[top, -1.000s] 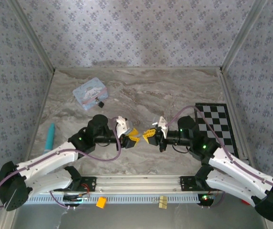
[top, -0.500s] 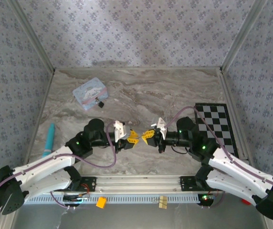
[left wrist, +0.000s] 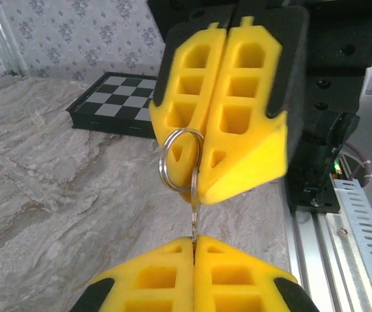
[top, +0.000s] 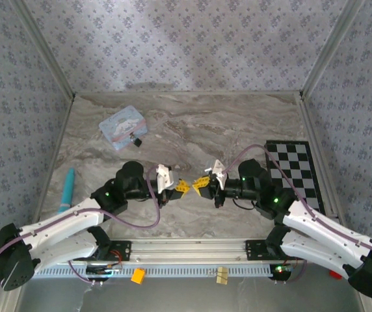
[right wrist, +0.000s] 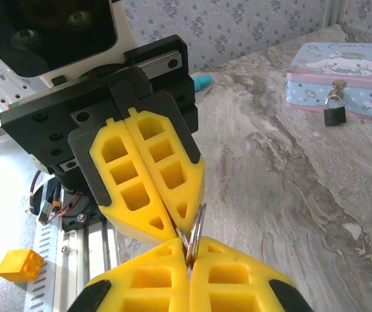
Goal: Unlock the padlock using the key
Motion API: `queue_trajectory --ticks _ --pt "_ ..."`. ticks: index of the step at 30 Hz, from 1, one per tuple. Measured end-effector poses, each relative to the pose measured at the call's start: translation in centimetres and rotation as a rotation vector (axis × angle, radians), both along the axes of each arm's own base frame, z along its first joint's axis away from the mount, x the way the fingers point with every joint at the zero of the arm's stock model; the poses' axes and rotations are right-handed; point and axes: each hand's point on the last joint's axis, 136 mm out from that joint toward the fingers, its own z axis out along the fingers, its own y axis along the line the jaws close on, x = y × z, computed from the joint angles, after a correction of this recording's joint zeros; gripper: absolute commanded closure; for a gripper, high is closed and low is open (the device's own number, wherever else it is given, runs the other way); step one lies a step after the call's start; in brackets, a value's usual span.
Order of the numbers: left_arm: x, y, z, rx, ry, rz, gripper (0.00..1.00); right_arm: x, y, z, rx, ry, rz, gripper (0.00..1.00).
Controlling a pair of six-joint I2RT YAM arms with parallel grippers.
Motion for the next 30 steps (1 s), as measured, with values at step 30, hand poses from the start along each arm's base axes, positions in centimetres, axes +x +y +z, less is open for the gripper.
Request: queue_trajectory --ticks 30 --pt "7.4 -2.1 -4.2 0.509 -0.876 -0.051 1.00 5.9 -5.5 -5.5 0.499 1.056 -0.730 0.47"
